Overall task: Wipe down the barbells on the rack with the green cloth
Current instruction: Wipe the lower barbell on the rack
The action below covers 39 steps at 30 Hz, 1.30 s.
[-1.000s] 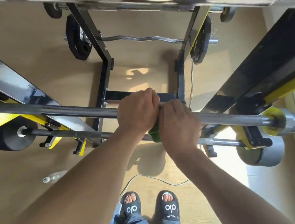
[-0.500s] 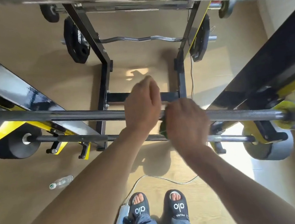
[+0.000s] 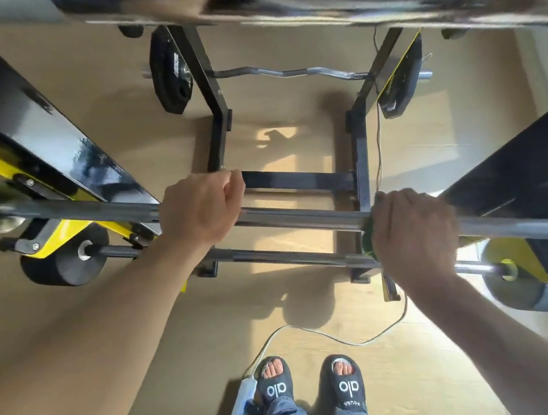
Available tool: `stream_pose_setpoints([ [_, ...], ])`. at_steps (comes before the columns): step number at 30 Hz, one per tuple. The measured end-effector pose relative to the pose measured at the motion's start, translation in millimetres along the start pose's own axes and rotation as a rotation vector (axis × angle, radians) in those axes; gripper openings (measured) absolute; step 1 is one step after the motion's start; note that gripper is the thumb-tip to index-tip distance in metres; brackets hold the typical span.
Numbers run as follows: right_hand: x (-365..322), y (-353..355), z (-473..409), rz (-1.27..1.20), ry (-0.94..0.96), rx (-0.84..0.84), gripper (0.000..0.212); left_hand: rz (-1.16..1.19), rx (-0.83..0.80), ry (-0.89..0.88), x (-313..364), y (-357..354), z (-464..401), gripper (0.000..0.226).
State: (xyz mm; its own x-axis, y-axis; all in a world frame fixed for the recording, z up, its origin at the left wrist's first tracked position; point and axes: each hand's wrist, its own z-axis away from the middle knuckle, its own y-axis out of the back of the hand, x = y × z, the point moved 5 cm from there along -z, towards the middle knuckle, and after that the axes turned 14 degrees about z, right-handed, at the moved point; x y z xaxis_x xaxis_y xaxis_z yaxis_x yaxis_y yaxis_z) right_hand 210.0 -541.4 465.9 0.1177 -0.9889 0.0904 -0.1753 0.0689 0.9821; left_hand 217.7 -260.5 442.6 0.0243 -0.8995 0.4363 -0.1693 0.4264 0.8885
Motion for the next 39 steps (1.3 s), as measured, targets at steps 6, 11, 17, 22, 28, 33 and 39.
stream_pose_setpoints([
  [6, -151, 7, -20, -0.048, 0.176, -0.122, 0.039, -0.003, -0.031, 0.103, -12, -1, -1, 0.059],
  [11, -81, -1, -19, 0.117, 0.284, -0.175, 0.014, 0.048, -0.056, 0.11, -17, 2, -1, 0.06],
  [17, 5, -4, -19, 0.269, 0.025, -0.211, 0.043, -0.001, -0.049, 0.079, -7, 2, 0, 0.058],
  [22, -103, 0, -32, 0.181, 0.211, -0.362, 0.02, -0.034, -0.066, 0.103, -5, 3, 0, 0.053],
  [28, -164, 15, -33, -0.005, 0.382, -0.311, 0.023, -0.07, -0.05, 0.124, -7, 7, -2, 0.054],
  [33, -50, -3, -22, 0.153, 0.253, -0.357, 0.012, 0.012, -0.064, 0.124, -10, 5, 0, 0.057],
  [39, -46, 0, -19, 0.181, 0.058, -0.181, 0.043, 0.0, -0.034, 0.13, -10, 4, 0, 0.057],
])
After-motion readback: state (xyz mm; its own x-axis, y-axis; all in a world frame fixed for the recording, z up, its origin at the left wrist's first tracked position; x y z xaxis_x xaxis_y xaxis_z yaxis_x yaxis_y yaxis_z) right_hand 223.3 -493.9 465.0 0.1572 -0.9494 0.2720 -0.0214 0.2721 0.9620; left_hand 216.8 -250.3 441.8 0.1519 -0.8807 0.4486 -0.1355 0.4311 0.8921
